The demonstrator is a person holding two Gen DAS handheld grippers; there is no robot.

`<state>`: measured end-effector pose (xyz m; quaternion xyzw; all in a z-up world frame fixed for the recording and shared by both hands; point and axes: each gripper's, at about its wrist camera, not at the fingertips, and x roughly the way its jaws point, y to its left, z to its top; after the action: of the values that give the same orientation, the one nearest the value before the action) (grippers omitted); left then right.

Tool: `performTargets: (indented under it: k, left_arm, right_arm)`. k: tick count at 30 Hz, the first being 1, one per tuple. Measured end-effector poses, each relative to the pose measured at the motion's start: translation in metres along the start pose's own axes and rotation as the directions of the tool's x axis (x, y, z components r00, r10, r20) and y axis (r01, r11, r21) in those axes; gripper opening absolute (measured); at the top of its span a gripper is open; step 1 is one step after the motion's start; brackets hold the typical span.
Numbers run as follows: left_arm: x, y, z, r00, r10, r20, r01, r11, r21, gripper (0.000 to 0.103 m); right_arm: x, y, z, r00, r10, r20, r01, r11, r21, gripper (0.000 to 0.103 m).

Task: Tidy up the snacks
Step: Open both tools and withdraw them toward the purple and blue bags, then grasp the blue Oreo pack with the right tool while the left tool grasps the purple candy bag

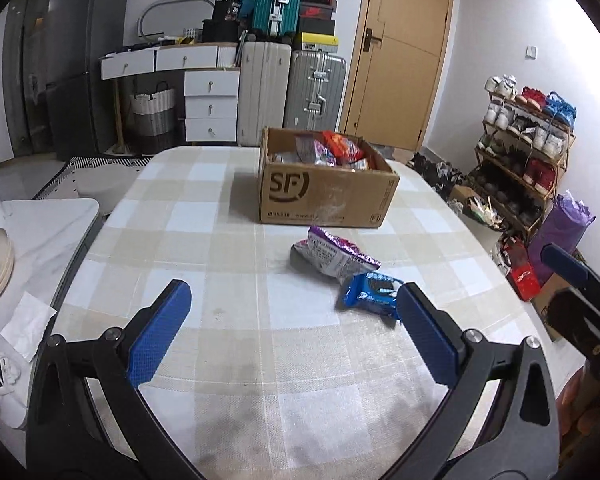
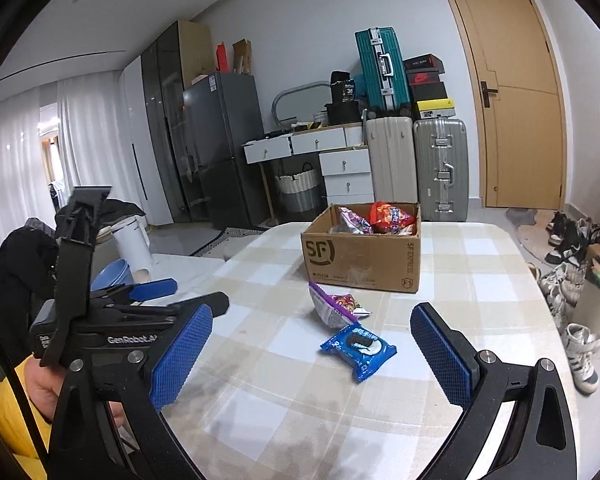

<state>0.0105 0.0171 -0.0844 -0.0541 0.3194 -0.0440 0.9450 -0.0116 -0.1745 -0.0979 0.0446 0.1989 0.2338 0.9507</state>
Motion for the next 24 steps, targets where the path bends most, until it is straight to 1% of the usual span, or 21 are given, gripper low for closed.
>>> performTargets:
  k: [4,8,10,11,14,17,20,21,24]
  left_arm:
    - [0.018,0.0,0.002,1.0,-0.002,-0.028,0.001,1.0,-0.009,0.103]
    - [0.038,0.002,0.002,0.999,0.002,-0.053,-0.003,1.0,-0.019,0.103]
    - [0.052,0.003,0.003,0.998,-0.001,-0.069,0.0,1.0,-0.021,0.103]
    - [0.05,0.003,0.004,0.997,-0.003,-0.074,0.002,1.0,-0.021,0.103]
    - [0.066,0.005,0.008,0.996,-0.008,-0.089,0.006,1.0,-0.025,0.103]
    - [0.083,0.006,0.016,0.994,-0.013,-0.112,0.01,1.0,-0.027,0.103]
    - [0.1,0.004,0.025,0.989,-0.052,-0.138,0.045,0.998,-0.053,0.103]
    - [0.11,0.003,0.03,0.985,-0.072,-0.158,0.063,0.996,-0.065,0.103]
    - [0.133,-0.004,0.039,0.976,-0.102,-0.194,0.089,0.993,-0.073,0.103]
  right_arm:
    - [0.013,-0.008,-0.007,1.0,0.005,-0.013,-0.005,1.0,0.001,0.101]
    - [0.028,-0.022,-0.014,0.999,-0.001,-0.04,0.002,1.0,0.027,0.101]
    - [0.038,-0.028,-0.017,0.998,0.001,-0.07,0.001,0.999,0.032,0.101]
    - [0.047,-0.029,-0.02,0.995,0.002,-0.095,-0.001,1.0,0.018,0.101]
    - [0.062,-0.031,-0.026,0.992,-0.012,-0.127,0.01,1.0,-0.018,0.101]
    - [0.078,-0.038,-0.031,0.988,-0.002,-0.157,0.001,1.0,-0.007,0.101]
    - [0.097,-0.05,-0.035,0.981,-0.005,-0.194,0.006,1.0,0.007,0.101]
    - [0.1,-0.053,-0.036,0.979,-0.007,-0.202,0.009,1.0,0.01,0.101]
    - [0.112,-0.065,-0.037,0.975,-0.006,-0.22,0.012,1.0,0.028,0.101]
